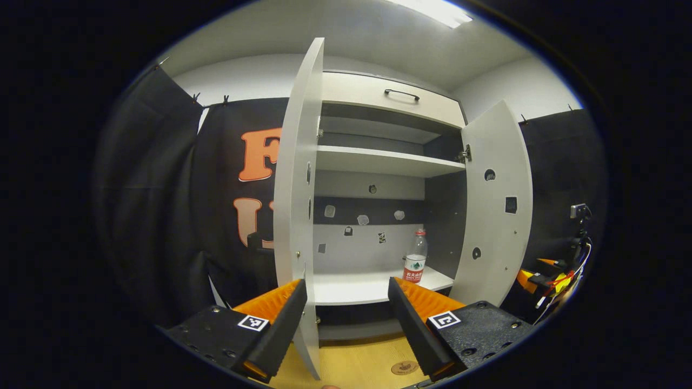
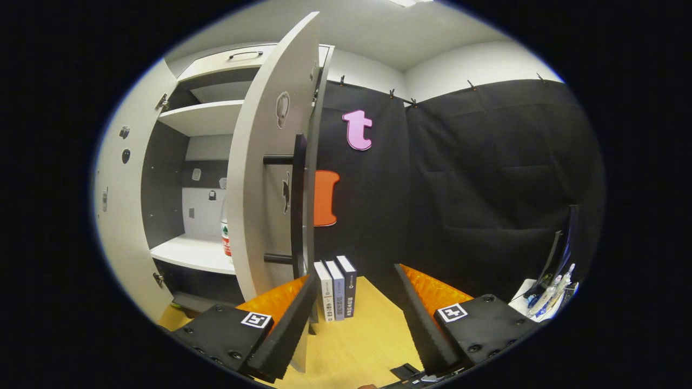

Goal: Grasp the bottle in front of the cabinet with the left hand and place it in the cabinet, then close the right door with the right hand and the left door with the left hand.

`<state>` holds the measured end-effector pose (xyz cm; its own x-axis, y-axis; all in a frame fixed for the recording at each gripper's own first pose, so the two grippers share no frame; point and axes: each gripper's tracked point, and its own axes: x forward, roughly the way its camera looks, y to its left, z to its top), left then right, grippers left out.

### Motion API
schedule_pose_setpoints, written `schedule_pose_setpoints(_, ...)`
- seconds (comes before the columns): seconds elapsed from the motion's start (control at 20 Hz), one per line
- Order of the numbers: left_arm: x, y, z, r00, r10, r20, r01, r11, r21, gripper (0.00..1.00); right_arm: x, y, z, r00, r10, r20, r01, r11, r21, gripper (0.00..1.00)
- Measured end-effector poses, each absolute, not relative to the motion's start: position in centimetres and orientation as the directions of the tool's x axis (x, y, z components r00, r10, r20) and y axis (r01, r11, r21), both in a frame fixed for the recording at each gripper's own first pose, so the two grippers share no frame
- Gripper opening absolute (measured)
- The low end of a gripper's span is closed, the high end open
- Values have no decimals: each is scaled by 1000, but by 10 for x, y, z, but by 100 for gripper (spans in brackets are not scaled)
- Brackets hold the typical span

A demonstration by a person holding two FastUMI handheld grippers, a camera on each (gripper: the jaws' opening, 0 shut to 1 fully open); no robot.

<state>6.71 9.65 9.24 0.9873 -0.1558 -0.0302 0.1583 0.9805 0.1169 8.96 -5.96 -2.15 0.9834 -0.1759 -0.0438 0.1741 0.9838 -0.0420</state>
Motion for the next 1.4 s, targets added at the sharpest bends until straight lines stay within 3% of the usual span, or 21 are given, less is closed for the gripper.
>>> schedule_pose_setpoints(0.25, 65, 100, 86, 985, -167, -41, 170, 980, 101, 92, 93, -31, -23, 991, -122, -47, 122, 992, -16, 96)
schedule_pose_setpoints(1.05, 34, 174, 64, 999, 29, -45, -26, 997, 72, 95, 146, 72, -18, 995, 95, -16, -95, 995, -35, 96)
schedule_pose_setpoints(1.1, 32, 177, 64, 998, 37, -44, -34, 997, 74, 95, 148, 72, -17, 997, 78, -10, -78, 996, -52, 84)
schedule_pose_setpoints(1.2, 33, 187, 63, 998, 56, -37, -52, 995, 84, 95, 152, 74, -15, 997, 81, -3, -81, 995, -64, 84)
schedule_pose_setpoints(1.25, 33, 190, 63, 997, 65, -34, -62, 994, 89, 95, 153, 75, -16, 996, 84, -9, -85, 995, -54, 84)
schedule_pose_setpoints(1.3, 32, 194, 63, 997, 72, -32, -69, 993, 91, 95, 153, 77, -16, 996, 88, -13, -88, 995, -42, 100)
schedule_pose_setpoints(1.35, 31, 197, 62, 996, 78, -31, -75, 993, 91, 95, 155, 79, -16, 996, 91, -17, -92, 995, -36, 84)
schedule_pose_setpoints(1.4, 31, 201, 60, 996, 85, -33, -82, 993, 90, 95, 156, 79, -17, 995, 94, -18, -94, 995, -35, 84)
